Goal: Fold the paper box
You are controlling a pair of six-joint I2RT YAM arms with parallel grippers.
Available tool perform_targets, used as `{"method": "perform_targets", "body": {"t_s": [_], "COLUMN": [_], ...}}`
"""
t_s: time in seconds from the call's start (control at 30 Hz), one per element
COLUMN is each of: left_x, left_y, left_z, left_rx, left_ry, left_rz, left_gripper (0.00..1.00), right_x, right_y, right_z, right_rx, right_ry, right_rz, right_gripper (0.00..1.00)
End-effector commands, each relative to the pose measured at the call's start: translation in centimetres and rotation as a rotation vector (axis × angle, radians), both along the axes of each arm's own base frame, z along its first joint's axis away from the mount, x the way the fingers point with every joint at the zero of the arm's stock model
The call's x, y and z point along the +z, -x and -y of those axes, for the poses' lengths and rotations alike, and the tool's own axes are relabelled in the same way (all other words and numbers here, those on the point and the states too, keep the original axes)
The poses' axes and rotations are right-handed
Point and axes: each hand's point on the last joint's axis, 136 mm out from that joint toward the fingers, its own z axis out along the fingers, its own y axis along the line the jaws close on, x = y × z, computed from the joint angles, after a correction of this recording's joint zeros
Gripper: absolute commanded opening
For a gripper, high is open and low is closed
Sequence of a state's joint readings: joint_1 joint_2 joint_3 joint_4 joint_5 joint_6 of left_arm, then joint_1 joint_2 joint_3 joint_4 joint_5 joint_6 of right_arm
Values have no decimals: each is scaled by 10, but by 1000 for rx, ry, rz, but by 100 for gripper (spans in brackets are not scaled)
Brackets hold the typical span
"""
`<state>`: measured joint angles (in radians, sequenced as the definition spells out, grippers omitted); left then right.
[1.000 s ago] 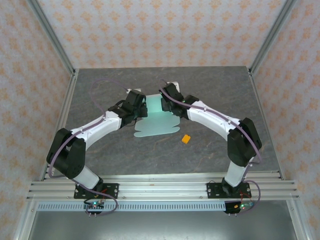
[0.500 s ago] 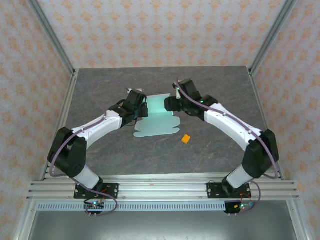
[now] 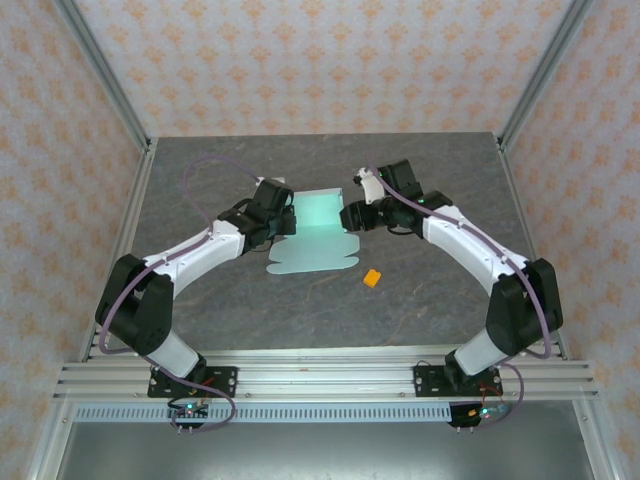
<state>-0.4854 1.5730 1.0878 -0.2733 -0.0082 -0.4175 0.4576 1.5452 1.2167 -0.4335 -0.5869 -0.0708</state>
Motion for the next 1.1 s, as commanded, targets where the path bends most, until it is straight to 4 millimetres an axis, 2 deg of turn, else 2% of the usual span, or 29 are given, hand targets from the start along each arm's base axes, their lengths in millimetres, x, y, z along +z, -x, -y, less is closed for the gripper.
{"method": "perform_targets", "body": {"t_s": [0.0, 0.33, 0.77, 1.07], "left_x": [13, 15, 16, 14], "left_y": [-3, -2, -2, -2], "left_z": [5, 5, 7, 11], "left_rx": [-16, -19, -25, -34], "left_ry": [-2, 2, 11, 29], "left_rz": [23, 26, 26, 19], "left_gripper": [1, 1, 1, 1], "right_x": [-3, -15, -18, -18], "right_y": [-3, -14, -21, -27], "right_z": [-6, -8, -11, -12], "right_rx": [40, 25, -56, -161], "right_ry": [-5, 54, 156, 200], "right_rz": [19, 35, 80, 102], "right_gripper": [41, 29, 11, 10]}}
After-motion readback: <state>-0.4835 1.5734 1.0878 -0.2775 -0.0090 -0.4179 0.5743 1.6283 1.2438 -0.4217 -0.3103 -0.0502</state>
